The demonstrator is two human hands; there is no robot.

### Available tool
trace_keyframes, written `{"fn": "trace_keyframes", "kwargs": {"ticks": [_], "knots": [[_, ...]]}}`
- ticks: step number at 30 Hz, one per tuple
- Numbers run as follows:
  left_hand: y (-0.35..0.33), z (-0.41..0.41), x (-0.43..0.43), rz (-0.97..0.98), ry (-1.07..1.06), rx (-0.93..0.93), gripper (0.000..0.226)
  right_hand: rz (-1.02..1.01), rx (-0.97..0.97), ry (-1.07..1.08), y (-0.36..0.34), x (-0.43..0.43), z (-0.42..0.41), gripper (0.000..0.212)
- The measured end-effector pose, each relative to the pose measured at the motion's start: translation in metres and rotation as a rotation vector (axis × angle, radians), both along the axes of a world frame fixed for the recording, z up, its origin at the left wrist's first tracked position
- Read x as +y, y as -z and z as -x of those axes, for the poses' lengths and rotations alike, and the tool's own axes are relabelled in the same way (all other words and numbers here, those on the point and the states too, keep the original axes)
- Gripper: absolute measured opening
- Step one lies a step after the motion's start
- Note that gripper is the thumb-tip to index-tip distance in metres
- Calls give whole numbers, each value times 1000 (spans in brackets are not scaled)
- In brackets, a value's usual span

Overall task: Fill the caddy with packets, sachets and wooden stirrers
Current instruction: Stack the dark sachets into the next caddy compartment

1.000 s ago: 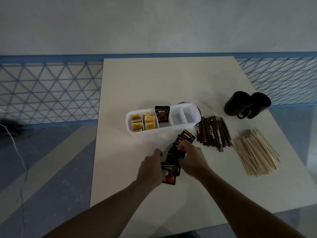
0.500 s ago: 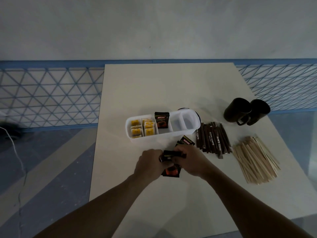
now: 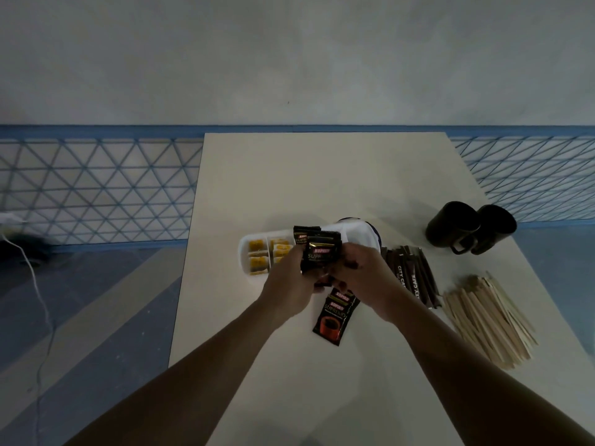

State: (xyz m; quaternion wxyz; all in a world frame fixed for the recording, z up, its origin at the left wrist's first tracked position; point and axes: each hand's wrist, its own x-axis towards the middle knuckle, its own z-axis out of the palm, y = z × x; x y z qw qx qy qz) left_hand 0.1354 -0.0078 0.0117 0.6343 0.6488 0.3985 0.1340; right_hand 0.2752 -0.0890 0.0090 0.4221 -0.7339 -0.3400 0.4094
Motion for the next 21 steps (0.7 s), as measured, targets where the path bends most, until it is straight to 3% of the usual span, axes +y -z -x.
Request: {"fn": "trace_keyframes", "kwargs": {"ticks": [7, 13, 16, 21], "knots": [[-2, -13, 13, -265, 43, 120, 21, 57, -295, -58, 10, 23, -4, 27], [2, -14, 33, -388, 30, 264, 14, 57, -336, -129, 9, 39, -14, 34], [10, -13, 40, -436, -3, 328, 37, 105, -416, -149, 15, 46, -23, 31], [13, -12, 48, -496, 114, 500, 108, 177, -518, -206, 26, 55, -27, 27]]}}
